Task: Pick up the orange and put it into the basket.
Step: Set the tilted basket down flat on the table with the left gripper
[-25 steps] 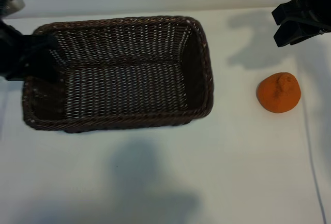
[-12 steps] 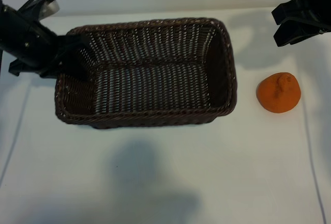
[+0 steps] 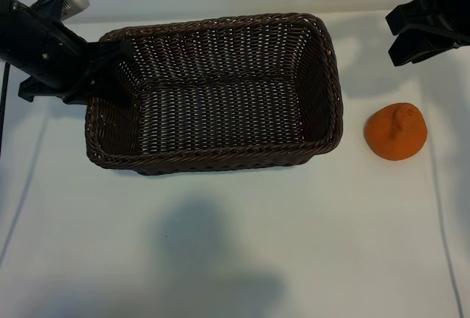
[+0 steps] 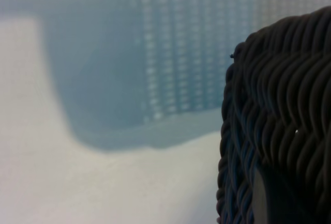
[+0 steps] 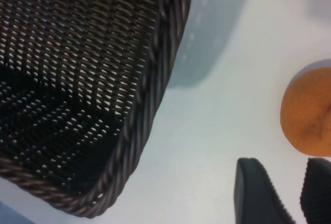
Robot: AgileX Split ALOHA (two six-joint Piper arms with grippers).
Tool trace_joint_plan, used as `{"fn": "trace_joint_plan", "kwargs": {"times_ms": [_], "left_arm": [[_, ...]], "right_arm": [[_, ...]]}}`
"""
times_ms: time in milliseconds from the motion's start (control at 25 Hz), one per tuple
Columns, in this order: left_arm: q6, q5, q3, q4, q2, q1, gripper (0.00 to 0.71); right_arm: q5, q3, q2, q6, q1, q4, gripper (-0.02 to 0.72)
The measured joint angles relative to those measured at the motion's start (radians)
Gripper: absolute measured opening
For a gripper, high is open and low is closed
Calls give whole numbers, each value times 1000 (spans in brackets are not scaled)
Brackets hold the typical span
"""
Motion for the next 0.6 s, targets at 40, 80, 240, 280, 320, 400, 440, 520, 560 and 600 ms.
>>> {"fn": "trace_joint_plan", "kwargs": {"times_ms": [40,80,240,280,320,400,440,520,560,600], "left_arm": [[0,0,0,0,10,0,153],[0,0,0,-1,18,0,153],[0,-3,0,-2,82,0,153],[0,-9,0,-2,100,0,153],[0,-17,0,-2,116,0,153],[0,-31,0,-4,144,0,152],[-1,-38,0,-5,159,0,152],[-1,-48,0,-7,183,0,152],[-1,-51,0,-8,193,0,152],[-1,-53,0,-8,201,0,152]], "right_arm": [[0,0,0,0,0,0,257],[0,0,0,0,0,0,257],[0,0,0,0,0,0,257],[0,0,0,0,0,0,257],[0,0,0,0,0,0,257],[0,0,0,0,0,0,257],[0,0,0,0,0,0,257],[-1,0,0,0,0,0,257],[-1,0,0,0,0,0,257],[-1,0,0,0,0,0,257]]}}
